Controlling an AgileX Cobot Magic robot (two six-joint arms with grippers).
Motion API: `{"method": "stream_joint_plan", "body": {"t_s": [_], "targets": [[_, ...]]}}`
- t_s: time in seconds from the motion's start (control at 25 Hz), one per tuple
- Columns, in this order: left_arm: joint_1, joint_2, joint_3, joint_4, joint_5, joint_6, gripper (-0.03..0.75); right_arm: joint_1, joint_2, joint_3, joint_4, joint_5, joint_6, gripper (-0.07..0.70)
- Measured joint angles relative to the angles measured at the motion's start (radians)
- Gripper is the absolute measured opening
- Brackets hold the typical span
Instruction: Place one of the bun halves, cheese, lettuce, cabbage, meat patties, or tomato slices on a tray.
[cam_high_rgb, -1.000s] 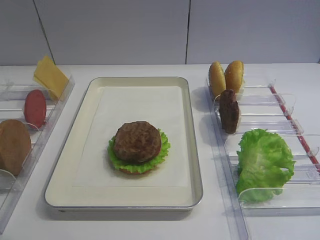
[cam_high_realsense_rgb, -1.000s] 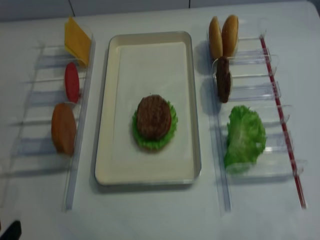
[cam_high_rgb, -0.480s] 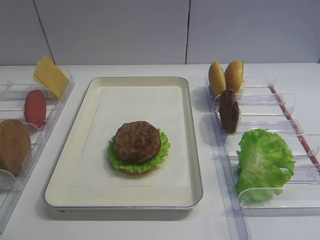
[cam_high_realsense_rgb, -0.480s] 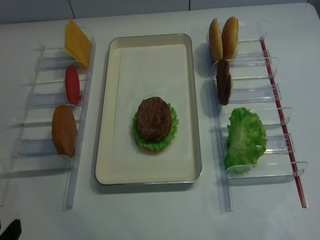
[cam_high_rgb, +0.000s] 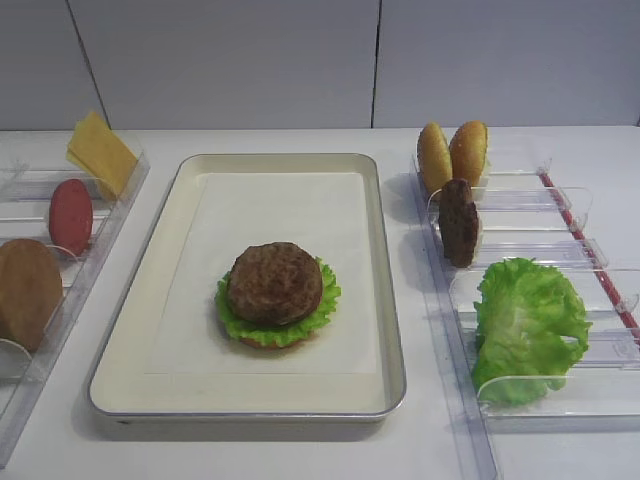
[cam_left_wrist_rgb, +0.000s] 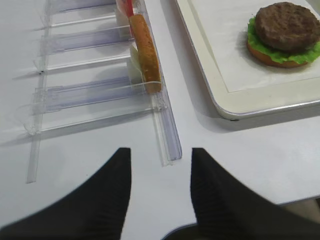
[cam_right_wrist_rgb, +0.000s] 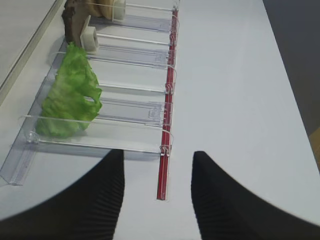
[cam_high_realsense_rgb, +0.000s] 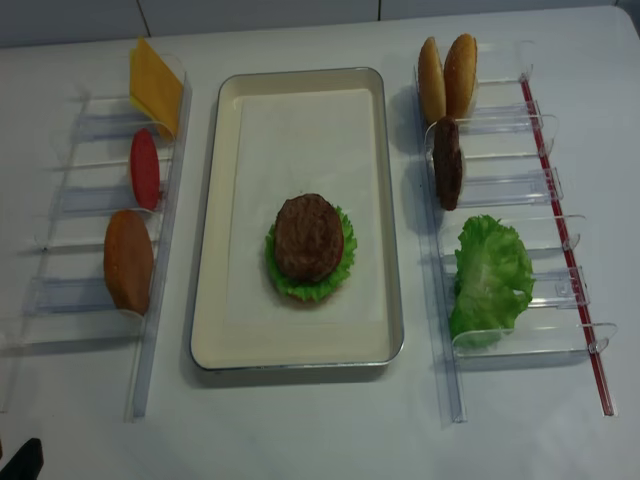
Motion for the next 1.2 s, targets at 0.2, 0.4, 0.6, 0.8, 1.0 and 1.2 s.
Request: {"method": "stream_joint_plan", "body": {"t_s": [0.2,0.4,0.6,0.8,1.0,1.2], "targets": [[0.000,0.000,0.000,0.000,0.000,0.000,0.262,0.000,0.000,0.000,0.000,0.000,0.000,0.350],[0.000,0.000,0.000,0.000,0.000,0.000,0.262,0.000,0.000,0.000,0.000,0.000,0.000,0.350],[0.000,0.000,0.000,0.000,0.000,0.000,0.262,0.000,0.000,0.000,0.000,0.000,0.000,0.350],[0.000,0.000,0.000,0.000,0.000,0.000,0.262,0.000,0.000,0.000,0.000,0.000,0.000,0.350],[0.000,0.000,0.000,0.000,0.000,0.000,0.262,0.000,0.000,0.000,0.000,0.000,0.000,0.350],[0.000,0.000,0.000,0.000,0.000,0.000,0.262,0.000,0.000,0.000,0.000,0.000,0.000,0.350]]}}
